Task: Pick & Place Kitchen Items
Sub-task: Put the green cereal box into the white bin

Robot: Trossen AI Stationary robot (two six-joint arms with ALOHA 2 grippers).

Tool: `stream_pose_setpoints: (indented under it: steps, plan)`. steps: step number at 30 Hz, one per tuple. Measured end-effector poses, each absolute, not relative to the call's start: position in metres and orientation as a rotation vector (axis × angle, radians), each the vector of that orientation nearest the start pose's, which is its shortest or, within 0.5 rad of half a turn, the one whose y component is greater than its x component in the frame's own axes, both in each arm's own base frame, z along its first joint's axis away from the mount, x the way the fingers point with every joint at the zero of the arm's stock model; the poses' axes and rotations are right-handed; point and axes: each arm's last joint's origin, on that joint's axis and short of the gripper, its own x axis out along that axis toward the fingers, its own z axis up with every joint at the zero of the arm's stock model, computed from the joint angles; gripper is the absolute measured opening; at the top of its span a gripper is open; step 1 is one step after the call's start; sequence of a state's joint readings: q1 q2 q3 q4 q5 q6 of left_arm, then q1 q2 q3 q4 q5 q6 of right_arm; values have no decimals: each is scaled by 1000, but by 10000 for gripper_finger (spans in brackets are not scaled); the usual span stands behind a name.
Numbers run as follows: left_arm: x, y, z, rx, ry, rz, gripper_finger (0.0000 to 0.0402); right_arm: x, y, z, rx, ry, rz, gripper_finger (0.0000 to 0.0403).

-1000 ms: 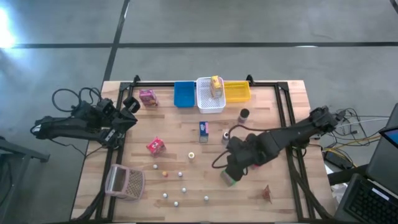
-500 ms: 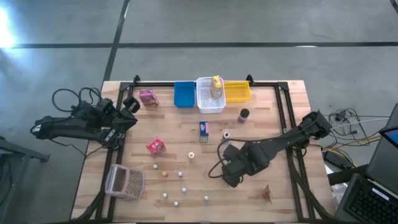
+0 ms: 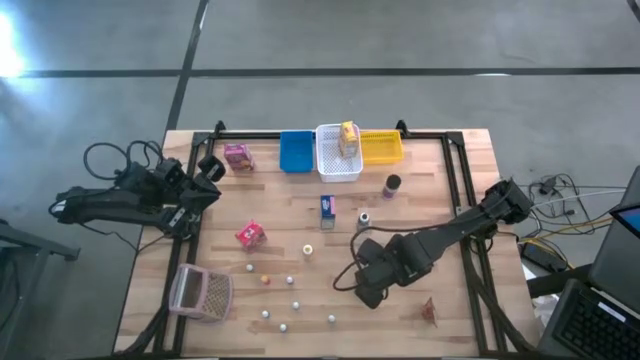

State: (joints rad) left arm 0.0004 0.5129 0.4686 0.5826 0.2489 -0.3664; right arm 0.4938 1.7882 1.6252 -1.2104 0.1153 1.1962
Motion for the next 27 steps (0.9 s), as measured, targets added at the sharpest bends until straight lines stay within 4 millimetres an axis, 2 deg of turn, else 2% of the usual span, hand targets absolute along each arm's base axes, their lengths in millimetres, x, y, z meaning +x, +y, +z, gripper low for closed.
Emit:
stream_pose_setpoints:
  steps: [13,27]
  plan:
    - [120,-7,331,-289,-484,-337,39,309,168,273,609,1240,-467,325]
    - [120,-7,331,-289,-484,-337,39,307,172,244,602,1241,-449,342]
